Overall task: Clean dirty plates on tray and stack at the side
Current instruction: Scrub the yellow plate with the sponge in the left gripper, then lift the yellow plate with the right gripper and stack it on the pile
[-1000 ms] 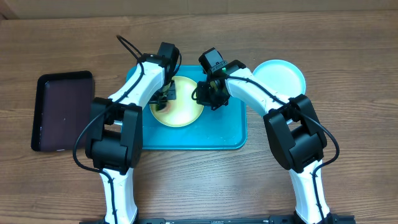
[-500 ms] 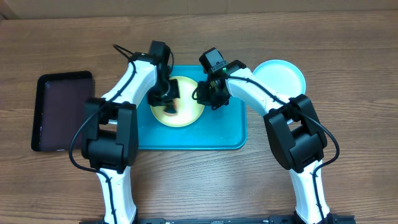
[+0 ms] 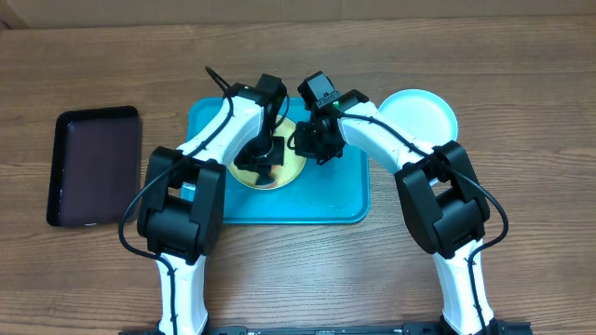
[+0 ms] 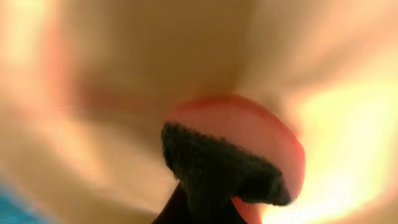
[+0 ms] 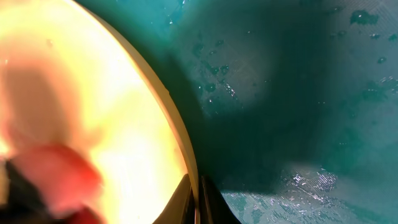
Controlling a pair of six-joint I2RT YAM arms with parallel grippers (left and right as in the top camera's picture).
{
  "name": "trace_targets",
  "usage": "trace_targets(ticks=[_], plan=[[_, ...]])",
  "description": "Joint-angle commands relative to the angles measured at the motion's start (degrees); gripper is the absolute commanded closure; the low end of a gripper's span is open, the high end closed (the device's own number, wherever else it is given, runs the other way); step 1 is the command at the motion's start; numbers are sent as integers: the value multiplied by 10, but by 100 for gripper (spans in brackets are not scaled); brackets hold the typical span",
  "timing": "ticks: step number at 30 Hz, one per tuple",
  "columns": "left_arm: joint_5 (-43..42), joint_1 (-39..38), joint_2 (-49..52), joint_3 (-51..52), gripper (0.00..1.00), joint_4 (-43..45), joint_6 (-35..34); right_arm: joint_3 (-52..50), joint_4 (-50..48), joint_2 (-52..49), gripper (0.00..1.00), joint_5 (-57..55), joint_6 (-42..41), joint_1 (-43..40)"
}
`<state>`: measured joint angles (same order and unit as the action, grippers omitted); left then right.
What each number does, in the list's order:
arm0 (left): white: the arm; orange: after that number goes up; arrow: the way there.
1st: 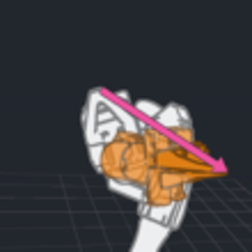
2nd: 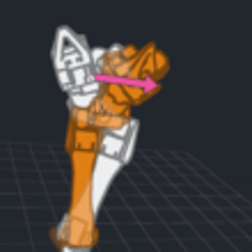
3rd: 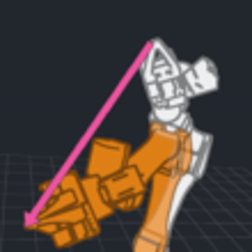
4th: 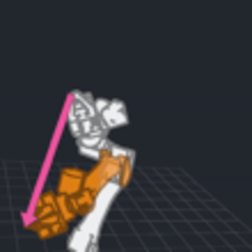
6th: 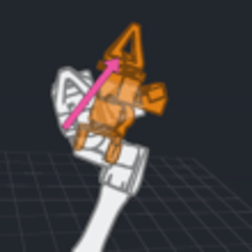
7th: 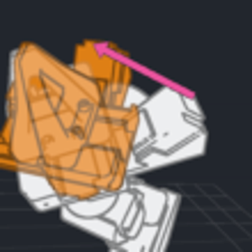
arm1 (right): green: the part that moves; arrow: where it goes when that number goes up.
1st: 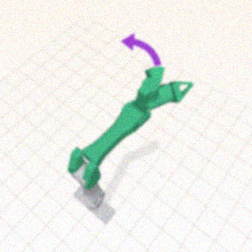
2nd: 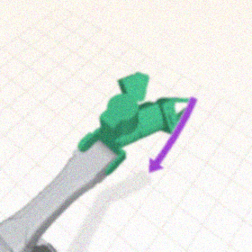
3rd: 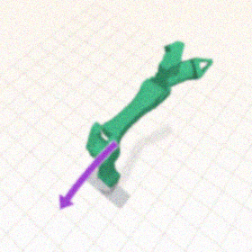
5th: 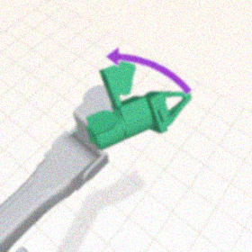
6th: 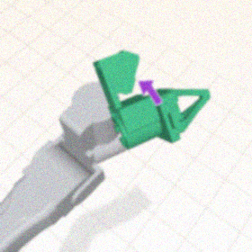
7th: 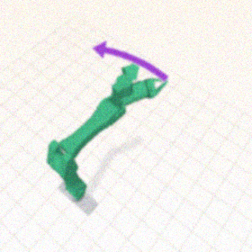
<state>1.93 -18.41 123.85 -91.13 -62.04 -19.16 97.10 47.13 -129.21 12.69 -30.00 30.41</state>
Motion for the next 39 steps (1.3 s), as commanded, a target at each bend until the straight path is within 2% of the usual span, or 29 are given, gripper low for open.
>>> trace_targets(ticks=[1, 5, 9, 14, 20, 25, 28, 34, 39], plan=[[199, 54, 15, 10, 96, 14, -47, -23, 11, -26, 96, -48, 0, -4], [242, 74, 15, 8, 96, 27, -68, -23, 11, -26, 96, -48, 0, -4], [240, 84, 15, -10, 96, 39, -68, -23, 11, -26, 96, -47, 3, -4], [228, 85, 15, -67, 96, 37, -68, -23, 15, -26, 96, -47, 49, -2], [129, 99, 12, -180, 96, 5, -69, -10, 20, -24, 96, -48, 78, 14], [41, 151, 1, -272, 96, -53, -86, 38, 50, -11, 96, -79, 108, 41], [20, 199, 0, -303, 96, -96, -92, 83, 87, 3, 96, -165, 110, 63], [26, 304, 2, -298, 96, -190, -92, 186, 152, 30, 96, -361, 110, 109], [31, 386, 5, -273, 96, -204, -91, 264, 191, 39, 96, -518, 141, 140]])
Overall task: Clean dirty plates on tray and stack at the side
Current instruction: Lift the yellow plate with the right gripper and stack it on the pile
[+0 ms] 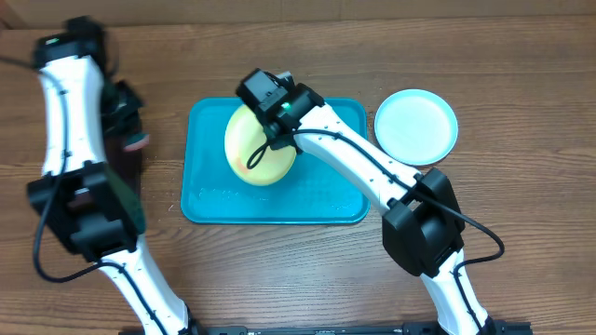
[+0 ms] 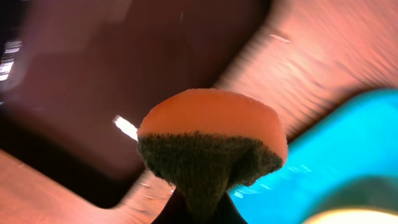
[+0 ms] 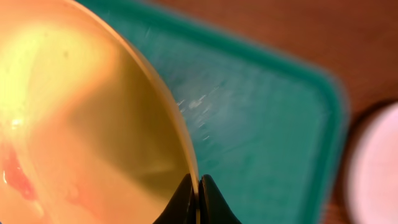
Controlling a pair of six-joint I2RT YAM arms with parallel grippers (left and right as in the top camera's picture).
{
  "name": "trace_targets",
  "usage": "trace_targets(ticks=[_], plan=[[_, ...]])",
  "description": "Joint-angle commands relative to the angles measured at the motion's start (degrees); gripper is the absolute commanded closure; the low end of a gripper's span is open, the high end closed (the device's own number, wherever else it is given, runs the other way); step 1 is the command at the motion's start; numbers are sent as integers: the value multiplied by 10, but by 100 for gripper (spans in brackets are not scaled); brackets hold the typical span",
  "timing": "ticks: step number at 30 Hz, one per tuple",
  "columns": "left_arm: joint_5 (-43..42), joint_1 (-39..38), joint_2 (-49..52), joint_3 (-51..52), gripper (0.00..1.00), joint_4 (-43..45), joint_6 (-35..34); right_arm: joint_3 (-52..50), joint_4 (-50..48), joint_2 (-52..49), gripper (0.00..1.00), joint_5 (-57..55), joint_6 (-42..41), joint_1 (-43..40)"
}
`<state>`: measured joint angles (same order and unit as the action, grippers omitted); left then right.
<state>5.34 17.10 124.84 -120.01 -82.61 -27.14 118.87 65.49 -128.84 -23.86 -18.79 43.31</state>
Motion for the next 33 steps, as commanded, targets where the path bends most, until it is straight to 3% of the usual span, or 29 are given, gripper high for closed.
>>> trace_targets(ticks=[1, 8, 14, 18, 20, 23, 33], plan=[[-3, 44, -4, 25, 96, 9, -12, 59, 10, 35, 96, -172, 47, 16], [-5, 107, -4, 112, 96, 106, 11, 80, 0, 36, 96, -273, 191, 40], [-5, 141, -4, 165, 95, 174, 14, 80, -10, 36, 96, -414, 215, 65], [-5, 141, -4, 165, 73, 175, 15, 80, -27, 36, 96, -415, 281, 74], [-5, 140, -4, 165, 72, 174, 14, 80, -42, 36, 96, -416, 309, 78], [-5, 140, -4, 165, 58, 173, 19, 80, -62, 36, 96, -431, 341, 85], [-35, 141, -5, 111, 42, 132, 30, 80, -94, 36, 96, -506, 400, 95]])
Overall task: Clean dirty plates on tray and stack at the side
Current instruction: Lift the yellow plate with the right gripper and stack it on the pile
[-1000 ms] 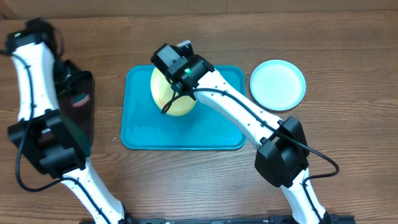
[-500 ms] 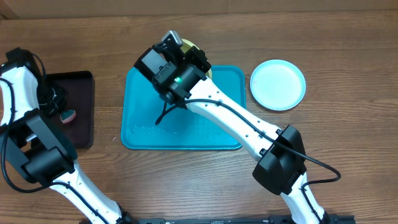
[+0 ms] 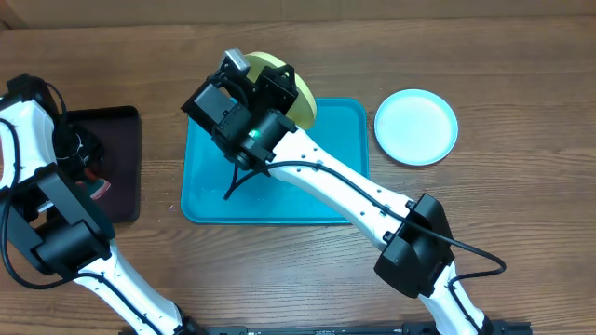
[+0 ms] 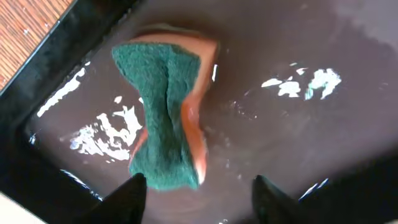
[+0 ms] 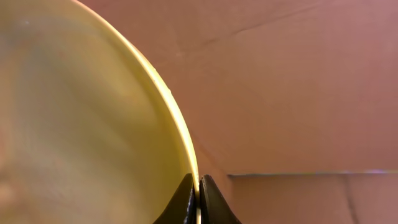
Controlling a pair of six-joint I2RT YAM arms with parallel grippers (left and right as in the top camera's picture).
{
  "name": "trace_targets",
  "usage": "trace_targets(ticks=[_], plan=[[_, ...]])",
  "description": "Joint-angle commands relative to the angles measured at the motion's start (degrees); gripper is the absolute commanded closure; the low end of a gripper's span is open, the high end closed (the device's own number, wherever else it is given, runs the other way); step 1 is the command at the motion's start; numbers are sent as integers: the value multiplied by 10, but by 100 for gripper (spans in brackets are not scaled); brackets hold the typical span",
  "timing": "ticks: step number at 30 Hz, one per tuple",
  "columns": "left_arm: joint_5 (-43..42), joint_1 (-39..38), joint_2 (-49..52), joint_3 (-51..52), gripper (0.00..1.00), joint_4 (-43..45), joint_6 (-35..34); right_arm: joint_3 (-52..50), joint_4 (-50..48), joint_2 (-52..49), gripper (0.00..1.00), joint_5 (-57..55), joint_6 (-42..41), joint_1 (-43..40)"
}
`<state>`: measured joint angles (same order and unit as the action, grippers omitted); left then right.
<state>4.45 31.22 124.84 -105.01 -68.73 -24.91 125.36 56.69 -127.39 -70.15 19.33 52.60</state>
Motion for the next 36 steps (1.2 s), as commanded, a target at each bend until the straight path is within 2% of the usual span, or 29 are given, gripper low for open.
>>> trace_targets(ticks=[1, 3, 4, 6, 7, 8, 10, 12, 14, 16, 19, 21, 26, 31, 36], plan=[[-41, -1, -5, -47, 40, -12, 7, 15, -7, 21, 96, -43, 7, 2], [-75, -1, -5, -58, 36, -15, 7, 14, 6, 21, 96, -4, -66, 2], [-90, -1, -5, -61, 34, -15, 7, 14, 29, 21, 96, 62, -99, 2], [-110, -1, -5, -62, 31, -15, 7, 13, 61, 21, 96, 233, -95, -1], [-116, -1, -5, -62, 29, -15, 7, 10, 68, 21, 96, 287, -77, -4], [-118, -1, -5, -62, 27, -14, 7, 9, 73, 21, 96, 294, -60, -7], [-123, -1, -5, -62, 25, -12, 5, 10, 75, 21, 96, 211, -72, -10], [-155, -1, -5, -62, 24, -11, 5, 12, 56, 31, 96, 35, -171, -18], [-184, -1, -5, -62, 20, -8, 5, 12, 49, 40, 96, 30, -198, -28], [-205, -1, -5, -62, 16, -3, 10, 11, 49, 43, 96, 144, -196, -45], [-223, -1, -5, -62, 12, 0, 22, 5, 80, 39, 96, 405, -148, -87], [-225, -1, -5, -62, 10, 0, 22, -8, 91, 39, 96, 523, -164, -128], [-225, -1, -5, -62, 0, 0, 22, -10, 105, 39, 96, 680, -280, -264], [-225, -1, -5, -62, 0, 0, 22, -10, 142, 39, 96, 838, -303, -432], [-225, -1, -5, -62, 0, 0, 22, -31, 217, 39, 96, 871, -297, -568]])
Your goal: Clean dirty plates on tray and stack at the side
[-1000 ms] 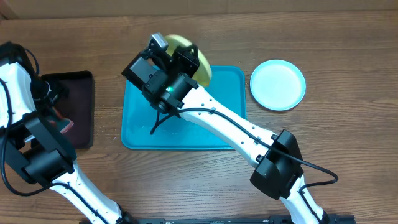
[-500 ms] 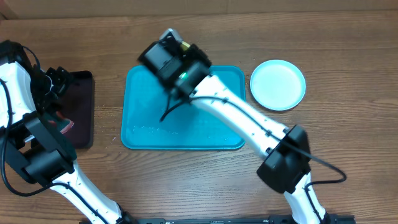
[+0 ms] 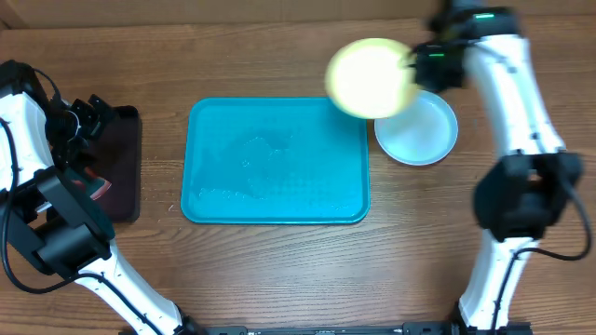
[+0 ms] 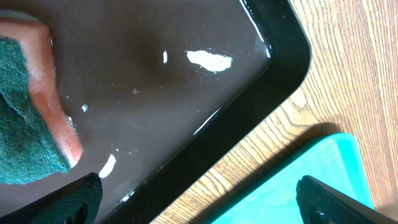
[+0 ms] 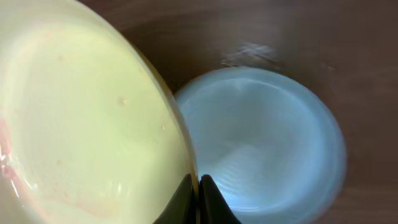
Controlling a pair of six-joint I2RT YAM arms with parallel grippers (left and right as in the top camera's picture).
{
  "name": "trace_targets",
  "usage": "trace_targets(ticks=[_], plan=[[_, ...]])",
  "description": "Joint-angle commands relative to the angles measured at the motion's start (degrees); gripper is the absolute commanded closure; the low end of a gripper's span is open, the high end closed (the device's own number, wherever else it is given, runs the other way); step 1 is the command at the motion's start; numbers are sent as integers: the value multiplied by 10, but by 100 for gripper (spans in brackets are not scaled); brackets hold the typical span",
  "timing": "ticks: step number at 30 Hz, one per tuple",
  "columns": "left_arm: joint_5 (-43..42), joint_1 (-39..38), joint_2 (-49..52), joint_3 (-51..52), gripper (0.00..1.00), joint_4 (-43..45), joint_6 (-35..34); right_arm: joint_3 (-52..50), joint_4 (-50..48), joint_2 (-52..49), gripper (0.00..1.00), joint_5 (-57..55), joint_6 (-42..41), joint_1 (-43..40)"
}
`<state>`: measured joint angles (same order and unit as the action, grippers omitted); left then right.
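My right gripper is shut on the rim of a yellow plate and holds it tilted in the air, over the left edge of a light blue plate that lies on the table. In the right wrist view the jaws pinch the yellow plate, with the blue plate below it. Faint reddish smears show on the yellow plate. The teal tray holds no plates. My left gripper is open over the black tray, and the orange and green sponge lies in that tray.
The black tray sits on the wooden table left of the teal tray, with a strip of bare wood between them. Wet streaks mark the teal tray's floor. The left arm reaches along the table's left side.
My right gripper has moved with the yellow plate from above the teal tray's far edge to the right, over the blue plate. My left gripper, still open, has shifted off the sponge toward the black tray's corner.
First my left gripper held the sponge on the yellow plate on the teal tray while the right pinched its rim. Then the sponge was at the black tray and the plate was tilted up. Then the sponge lay released in the black tray. Now the plate hangs over the blue plate.
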<state>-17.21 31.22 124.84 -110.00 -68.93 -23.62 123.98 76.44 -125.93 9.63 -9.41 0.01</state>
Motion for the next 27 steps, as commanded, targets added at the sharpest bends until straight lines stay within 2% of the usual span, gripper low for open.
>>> trace_targets(ticks=[1, 7, 13, 16, 23, 26, 27], plan=[[-8, -1, -5, -12, 0, 2, 9, -25, 27, 25, 96, 71, -9, -58], [-6, -2, -5, -12, 0, 2, 9, -117, 7, 25, 96, 70, -7, -131], [-2, -2, -5, -12, 0, 2, 9, -202, -41, 25, 96, 70, -9, -151], [-2, -2, -5, -12, 0, 2, 9, -207, -38, 25, 80, 71, -9, -146], [-2, -2, -5, -12, 0, 2, 9, -206, -30, 56, 67, 85, -9, -139], [-2, -2, -5, -12, 0, 2, 9, -206, -27, 89, 59, 85, -7, -129], [-2, -2, -5, -12, 0, 2, 9, -206, -26, 101, 52, 85, -6, -125]])
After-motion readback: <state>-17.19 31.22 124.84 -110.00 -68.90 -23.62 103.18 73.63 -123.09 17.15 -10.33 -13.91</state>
